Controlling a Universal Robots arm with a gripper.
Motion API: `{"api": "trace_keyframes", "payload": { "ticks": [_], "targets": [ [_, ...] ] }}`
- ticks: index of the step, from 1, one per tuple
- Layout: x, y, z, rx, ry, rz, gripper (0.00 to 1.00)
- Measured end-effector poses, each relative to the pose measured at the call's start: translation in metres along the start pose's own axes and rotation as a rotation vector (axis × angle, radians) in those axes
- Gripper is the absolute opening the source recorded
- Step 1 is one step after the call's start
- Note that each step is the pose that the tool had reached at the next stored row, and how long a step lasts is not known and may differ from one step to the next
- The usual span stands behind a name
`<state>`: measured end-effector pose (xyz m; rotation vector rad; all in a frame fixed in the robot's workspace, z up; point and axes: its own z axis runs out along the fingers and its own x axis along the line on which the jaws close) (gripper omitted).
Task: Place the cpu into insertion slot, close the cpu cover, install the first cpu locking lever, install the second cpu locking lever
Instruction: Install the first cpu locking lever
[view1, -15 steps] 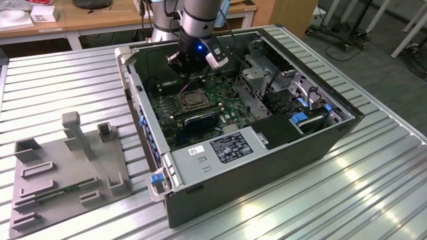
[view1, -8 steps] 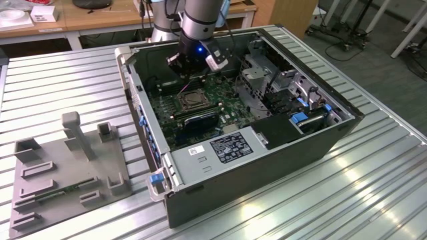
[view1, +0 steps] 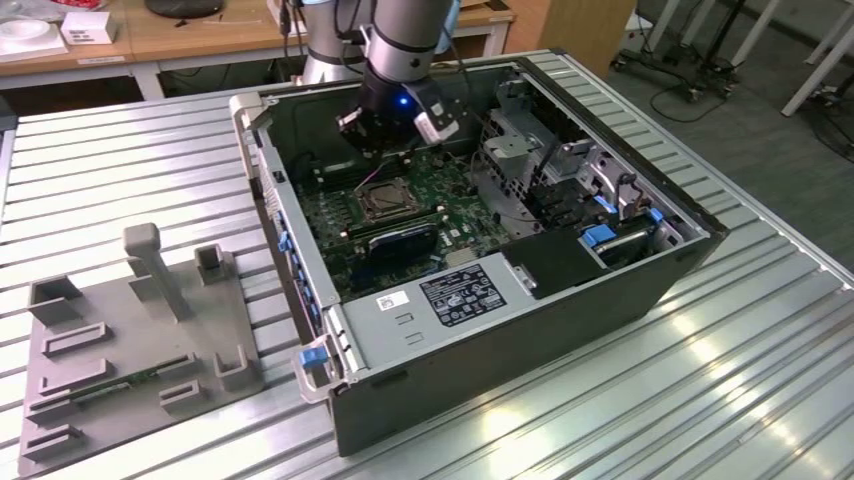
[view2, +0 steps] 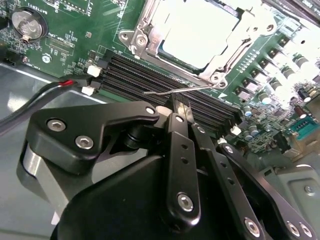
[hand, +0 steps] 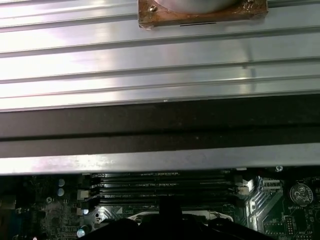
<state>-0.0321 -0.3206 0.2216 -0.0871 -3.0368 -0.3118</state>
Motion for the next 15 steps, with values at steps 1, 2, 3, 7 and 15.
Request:
{"api": "trace_keyframes", "payload": {
  "ticks": [1,2,3,7,15],
  "targets": [
    [-0.0008,-0.0001,0.0004,0.0000,0.0004,0.000,0.11],
    [-0.0014,-0.0002,0.0011,0.0000,0.0007,0.000,0.11],
    [-0.0020,-0.0003,0.0020,0.0001,0.0009,0.000,0.11],
    [-0.0041,-0.0011,0.0061,-0.0001,0.0010,0.000,0.11],
    [-0.0071,-0.0027,0.0142,0.0001,0.0011,0.000,0.11]
  ]
}}
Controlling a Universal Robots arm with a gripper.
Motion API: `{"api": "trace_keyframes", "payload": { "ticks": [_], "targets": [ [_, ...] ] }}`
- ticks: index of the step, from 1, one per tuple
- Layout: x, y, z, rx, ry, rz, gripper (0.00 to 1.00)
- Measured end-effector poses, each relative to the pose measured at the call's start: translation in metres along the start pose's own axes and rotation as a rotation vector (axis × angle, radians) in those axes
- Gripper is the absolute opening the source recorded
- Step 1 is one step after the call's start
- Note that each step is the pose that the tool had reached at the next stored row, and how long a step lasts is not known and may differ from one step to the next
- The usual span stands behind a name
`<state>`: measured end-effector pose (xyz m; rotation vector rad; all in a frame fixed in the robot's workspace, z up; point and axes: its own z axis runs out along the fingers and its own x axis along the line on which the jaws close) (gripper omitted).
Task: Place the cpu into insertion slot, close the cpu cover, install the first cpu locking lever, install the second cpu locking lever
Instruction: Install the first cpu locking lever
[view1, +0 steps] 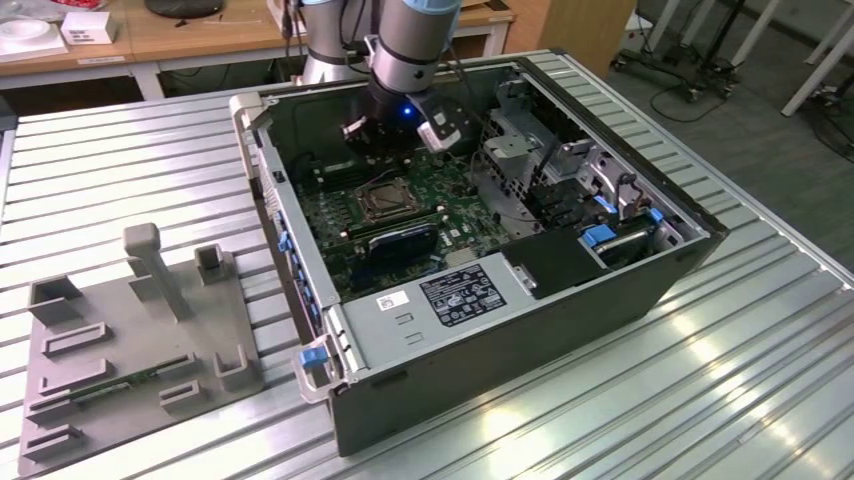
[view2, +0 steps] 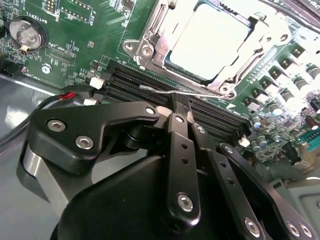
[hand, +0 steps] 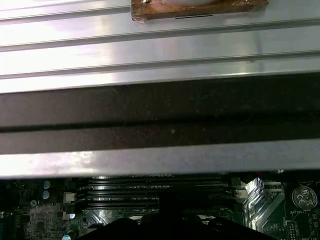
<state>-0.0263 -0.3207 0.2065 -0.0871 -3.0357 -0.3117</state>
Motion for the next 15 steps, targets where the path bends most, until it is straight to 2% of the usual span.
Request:
{"api": "trace_keyframes", "payload": {
  "ticks": [6,15],
  "targets": [
    [-0.0022,-0.0011,0.0050,-0.0001,-0.0001,0.000,0.11],
    [-0.0069,-0.0014,0.0075,-0.0001,0.0002,0.000,0.11]
  ]
}}
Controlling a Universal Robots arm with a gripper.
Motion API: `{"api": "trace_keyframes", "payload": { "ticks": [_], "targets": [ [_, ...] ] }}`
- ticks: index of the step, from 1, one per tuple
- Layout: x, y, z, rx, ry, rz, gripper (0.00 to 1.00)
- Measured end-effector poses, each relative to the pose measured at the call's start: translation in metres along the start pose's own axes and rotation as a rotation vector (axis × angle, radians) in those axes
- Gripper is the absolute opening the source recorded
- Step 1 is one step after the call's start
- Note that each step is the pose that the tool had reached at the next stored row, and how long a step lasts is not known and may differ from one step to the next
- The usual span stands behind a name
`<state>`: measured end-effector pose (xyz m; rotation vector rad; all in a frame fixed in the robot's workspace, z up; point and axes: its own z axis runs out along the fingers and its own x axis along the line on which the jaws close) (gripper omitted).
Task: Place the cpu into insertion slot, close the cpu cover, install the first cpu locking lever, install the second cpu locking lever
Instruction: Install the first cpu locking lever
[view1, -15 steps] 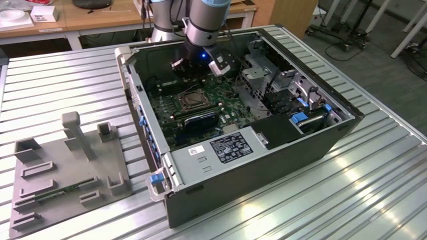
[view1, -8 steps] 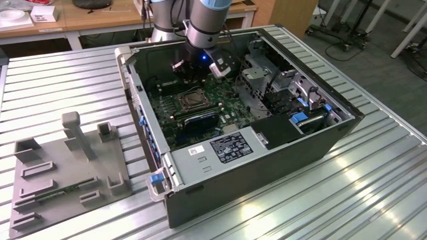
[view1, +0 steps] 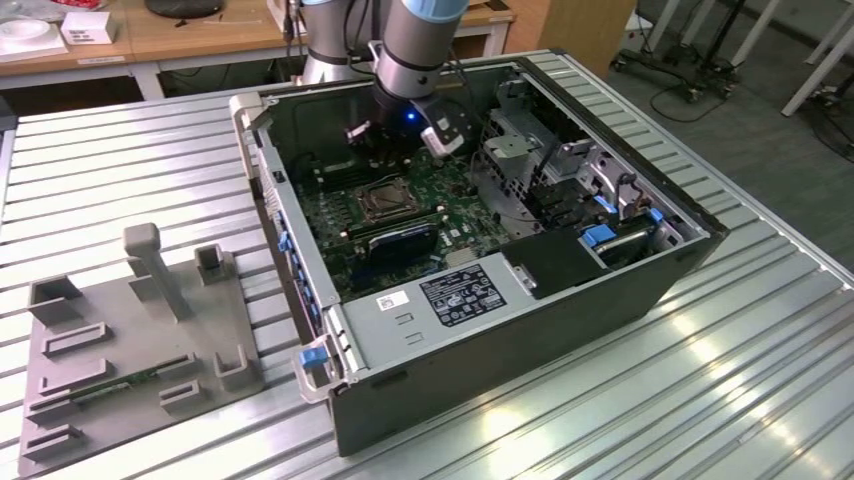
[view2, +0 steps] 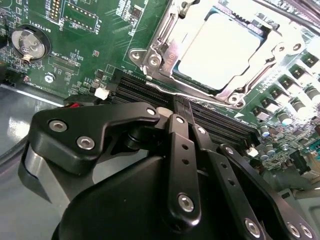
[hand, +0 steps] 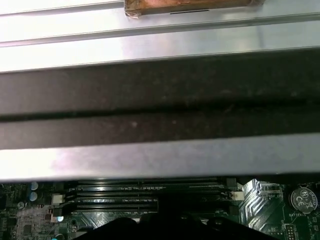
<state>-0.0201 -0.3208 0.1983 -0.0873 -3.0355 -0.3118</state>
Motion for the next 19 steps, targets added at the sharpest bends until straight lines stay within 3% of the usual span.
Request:
{"api": "trace_keyframes", "payload": {
  "ticks": [15,19],
  "targets": [
    [-0.0011,-0.0003,0.0017,0.0001,0.0001,0.000,0.11],
    [-0.0007,0.0005,-0.0023,-0.0001,0.0000,0.000,0.11]
  ]
}}
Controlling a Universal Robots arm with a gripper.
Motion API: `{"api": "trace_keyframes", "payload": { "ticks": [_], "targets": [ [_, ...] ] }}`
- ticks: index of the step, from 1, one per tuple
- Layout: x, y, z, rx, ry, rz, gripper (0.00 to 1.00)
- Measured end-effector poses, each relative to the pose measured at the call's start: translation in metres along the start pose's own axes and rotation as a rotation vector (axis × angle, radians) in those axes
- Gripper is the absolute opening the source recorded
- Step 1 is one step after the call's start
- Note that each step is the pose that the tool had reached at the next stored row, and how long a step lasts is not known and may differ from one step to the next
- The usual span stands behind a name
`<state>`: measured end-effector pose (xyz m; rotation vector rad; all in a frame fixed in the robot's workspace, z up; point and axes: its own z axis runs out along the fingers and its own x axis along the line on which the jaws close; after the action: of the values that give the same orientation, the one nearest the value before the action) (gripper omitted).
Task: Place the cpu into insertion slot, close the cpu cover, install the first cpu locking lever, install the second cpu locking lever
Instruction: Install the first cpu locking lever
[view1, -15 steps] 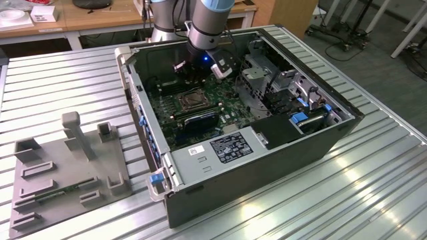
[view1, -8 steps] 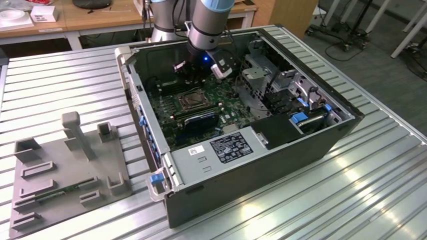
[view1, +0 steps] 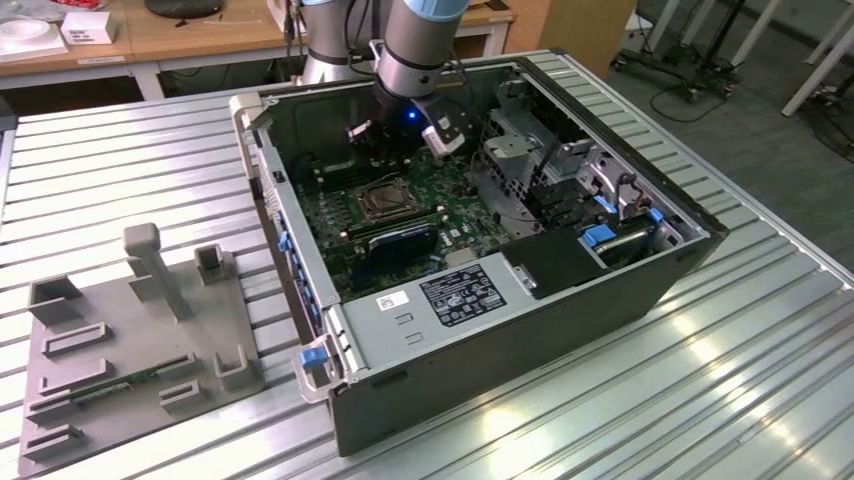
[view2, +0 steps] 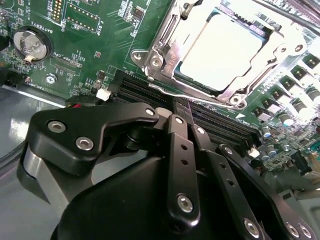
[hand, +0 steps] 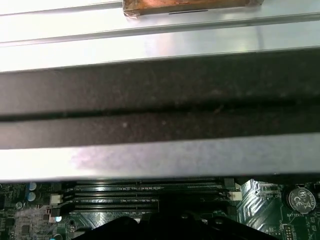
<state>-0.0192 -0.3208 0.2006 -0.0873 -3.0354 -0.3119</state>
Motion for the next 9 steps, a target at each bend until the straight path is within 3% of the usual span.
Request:
{"api": "trace_keyframes", "payload": {
  "ticks": [9],
  "targets": [
    [0.0010,0.0027,-0.0103,0.0001,-0.0008,0.000,0.11]
  ]
}}
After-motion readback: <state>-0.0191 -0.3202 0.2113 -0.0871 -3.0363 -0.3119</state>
